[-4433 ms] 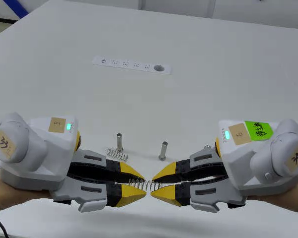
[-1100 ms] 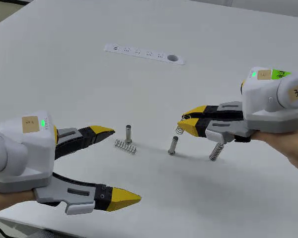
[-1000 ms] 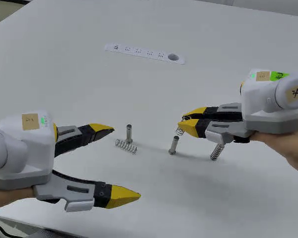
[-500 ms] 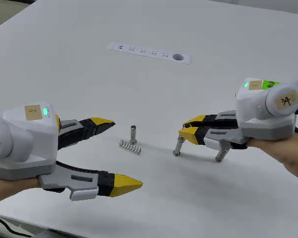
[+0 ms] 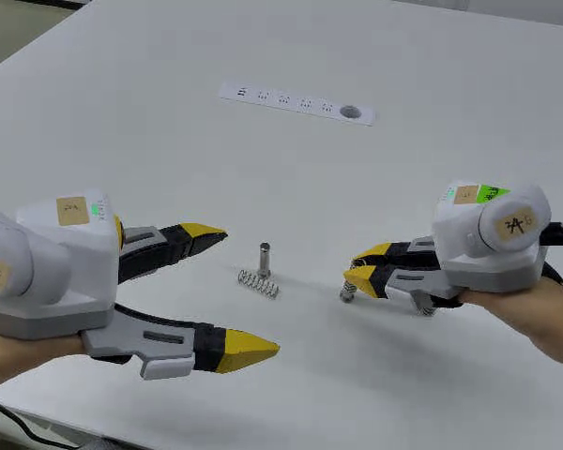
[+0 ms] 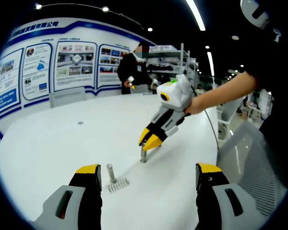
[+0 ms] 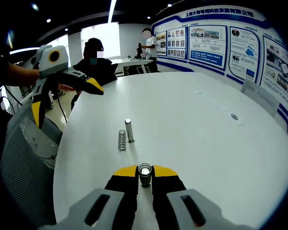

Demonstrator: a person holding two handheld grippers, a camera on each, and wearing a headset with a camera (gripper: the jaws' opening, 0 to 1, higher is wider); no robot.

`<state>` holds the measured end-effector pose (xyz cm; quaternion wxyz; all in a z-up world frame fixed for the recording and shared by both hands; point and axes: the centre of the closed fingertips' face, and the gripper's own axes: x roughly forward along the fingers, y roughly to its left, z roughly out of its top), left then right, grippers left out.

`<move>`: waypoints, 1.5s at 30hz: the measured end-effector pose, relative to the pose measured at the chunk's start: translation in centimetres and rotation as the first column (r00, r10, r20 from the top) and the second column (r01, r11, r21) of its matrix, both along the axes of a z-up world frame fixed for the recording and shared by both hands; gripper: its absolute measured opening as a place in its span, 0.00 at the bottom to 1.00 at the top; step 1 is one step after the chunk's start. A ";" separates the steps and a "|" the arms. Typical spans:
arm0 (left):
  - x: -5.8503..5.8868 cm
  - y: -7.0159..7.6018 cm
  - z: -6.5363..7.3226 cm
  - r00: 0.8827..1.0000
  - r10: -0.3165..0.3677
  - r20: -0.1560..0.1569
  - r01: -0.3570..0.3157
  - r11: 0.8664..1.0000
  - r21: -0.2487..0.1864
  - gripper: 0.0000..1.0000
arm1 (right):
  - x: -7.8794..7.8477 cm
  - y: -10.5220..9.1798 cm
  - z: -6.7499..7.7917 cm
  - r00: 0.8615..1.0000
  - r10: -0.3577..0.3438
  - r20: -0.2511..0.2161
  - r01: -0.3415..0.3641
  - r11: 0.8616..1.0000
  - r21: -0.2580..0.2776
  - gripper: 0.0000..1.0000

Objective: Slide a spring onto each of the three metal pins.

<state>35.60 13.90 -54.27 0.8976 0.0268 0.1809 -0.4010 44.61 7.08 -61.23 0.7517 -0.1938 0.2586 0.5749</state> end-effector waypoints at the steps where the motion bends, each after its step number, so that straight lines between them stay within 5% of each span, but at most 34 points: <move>1: 0.0 0.0 0.0 1.000 0.000 -0.001 0.000 1.000 0.000 0.82 | 0.0 0.0 -0.2 1.000 0.001 -0.001 -0.001 1.000 -0.005 0.11; 13: -0.2 0.2 -0.2 1.000 0.001 -0.005 -0.001 1.000 0.010 0.82 | -0.1 -0.1 -1.4 1.000 0.018 0.025 -0.017 0.999 -0.047 0.12; 21: -0.4 0.3 -0.1 1.000 0.002 -0.001 -0.002 1.000 0.008 0.82 | -0.3 -0.4 -0.9 0.999 0.021 0.033 -0.020 0.999 -0.041 0.15; 24: -0.5 0.2 -0.1 1.000 -0.001 0.000 0.001 1.000 0.007 0.82 | -0.2 -0.5 0.1 0.999 0.011 0.051 -0.010 1.000 -0.020 0.18; 30: -0.5 0.6 0.3 1.000 0.003 0.017 -0.003 1.000 0.006 0.82 | -0.3 1.5 4.7 0.987 0.035 0.156 -0.044 0.998 0.055 0.20; 34: -0.5 1.0 0.0 1.000 0.012 0.012 -0.012 1.000 0.006 0.81 | -1.8 4.1 5.9 0.986 0.078 0.145 -0.092 0.991 0.094 0.20; 39: -0.7 1.3 0.0 1.000 0.016 0.010 -0.016 1.000 0.000 0.81 | -3.8 7.1 3.8 0.990 0.107 0.092 -0.114 0.990 0.078 0.20; 45: -0.8 2.1 -0.3 1.000 0.023 0.007 -0.023 1.000 -0.004 0.80 | -4.1 8.5 -1.0 0.987 0.120 0.109 -0.111 0.990 -0.088 0.21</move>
